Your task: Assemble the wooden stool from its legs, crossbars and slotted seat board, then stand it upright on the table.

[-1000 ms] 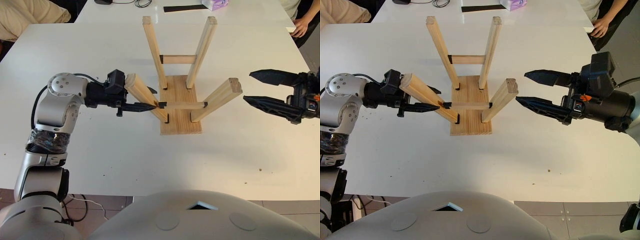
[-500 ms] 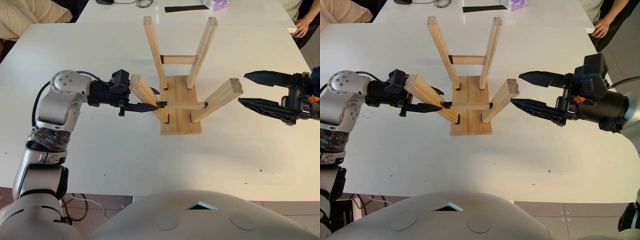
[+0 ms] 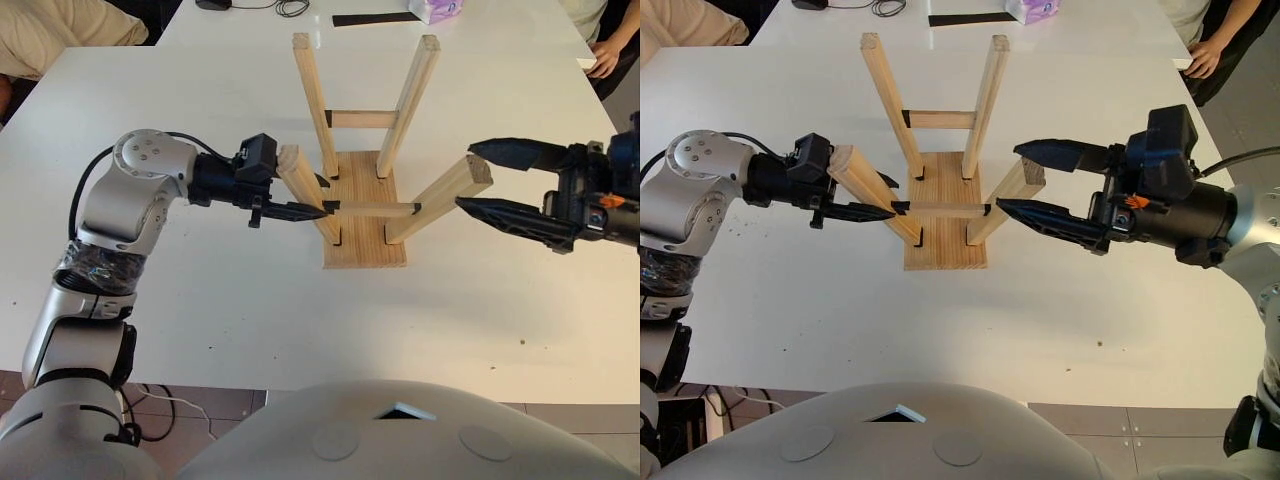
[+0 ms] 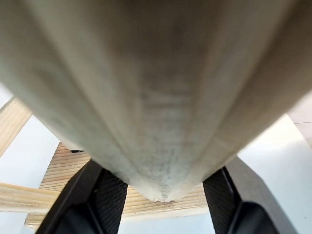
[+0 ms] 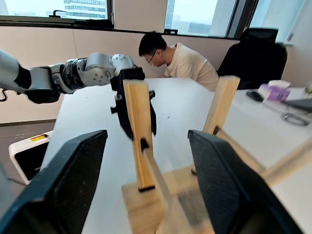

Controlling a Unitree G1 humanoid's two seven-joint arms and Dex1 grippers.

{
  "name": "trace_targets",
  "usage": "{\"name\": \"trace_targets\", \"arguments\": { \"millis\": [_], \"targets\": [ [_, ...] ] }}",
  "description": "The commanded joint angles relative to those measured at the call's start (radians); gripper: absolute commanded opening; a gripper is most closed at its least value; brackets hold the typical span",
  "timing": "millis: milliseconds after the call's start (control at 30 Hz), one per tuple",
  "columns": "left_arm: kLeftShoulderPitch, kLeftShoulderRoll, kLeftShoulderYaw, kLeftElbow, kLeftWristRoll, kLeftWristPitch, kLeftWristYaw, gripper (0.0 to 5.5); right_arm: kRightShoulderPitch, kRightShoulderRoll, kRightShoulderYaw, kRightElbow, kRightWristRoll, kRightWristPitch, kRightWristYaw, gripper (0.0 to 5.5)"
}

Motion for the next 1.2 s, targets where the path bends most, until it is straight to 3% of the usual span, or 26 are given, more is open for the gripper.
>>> {"name": "trace_targets", "arguments": {
  "millis": [33, 300, 633, 867, 1200],
  "targets": [
    [0.073, 0.016, -0.125, 0.024, 0.150, 0.086, 0.044, 2.07, -0.072, 0.044, 0.041, -0.042, 0.059, -0.012, -0.130, 3.05],
    [0.059, 0.033, -0.175, 0.093, 0.220, 0.040, 0.085, 2.07, -0.170, 0.109, 0.081, -0.030, 0.112, -0.045, -0.287, 3.05],
    [0.046, 0.052, -0.202, 0.164, 0.267, -0.042, 0.107, 2.07, -0.268, 0.111, 0.025, 0.187, -0.012, -0.083, -0.385, 3.05],
    [0.021, 0.048, -0.219, 0.199, 0.270, -0.065, 0.117, 2.07, -0.228, 0.130, 0.161, 0.283, -0.366, -0.139, -0.496, 3.05],
    [-0.001, 0.020, -0.292, 0.241, 0.309, -0.098, 0.133, 2.07, -0.224, 0.375, 0.324, 0.177, -0.424, -0.088, -0.647, 3.05]
  ]
}}
